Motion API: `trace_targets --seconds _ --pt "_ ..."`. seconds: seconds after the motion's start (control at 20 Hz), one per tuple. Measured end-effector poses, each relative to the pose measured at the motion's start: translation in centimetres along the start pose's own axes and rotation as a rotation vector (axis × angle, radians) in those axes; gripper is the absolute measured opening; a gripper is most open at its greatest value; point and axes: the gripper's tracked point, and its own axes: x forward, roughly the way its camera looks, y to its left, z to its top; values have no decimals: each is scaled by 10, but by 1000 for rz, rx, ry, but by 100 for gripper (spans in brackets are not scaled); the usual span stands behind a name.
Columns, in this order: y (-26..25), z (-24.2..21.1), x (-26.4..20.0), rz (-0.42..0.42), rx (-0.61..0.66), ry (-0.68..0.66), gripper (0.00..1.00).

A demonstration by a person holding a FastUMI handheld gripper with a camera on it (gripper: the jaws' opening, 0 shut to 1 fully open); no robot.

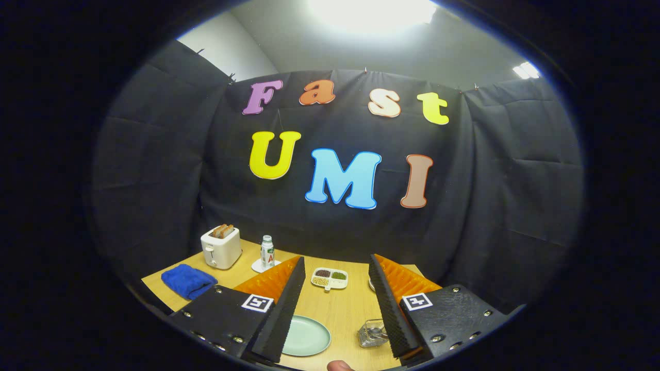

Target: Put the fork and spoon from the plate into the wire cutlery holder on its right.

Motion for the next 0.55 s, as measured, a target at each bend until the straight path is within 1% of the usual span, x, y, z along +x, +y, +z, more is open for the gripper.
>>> trace_targets --seconds 0.05,0.1,0.2,0.3,0.4,0.45,0.55 --pt "11 4 -1 9 23 -34 76" --pt "18 6 -3 8 23 -33 76" --pt "25 -8 -8 -1 -19 13 76" --pt "47 6 -9 24 -17 -45 76" --pt "60 21 -5 39 27 -129 76" --pt "63 20 -6 38 41 -142 76" --pt "67 11 -10 35 50 -122 76"
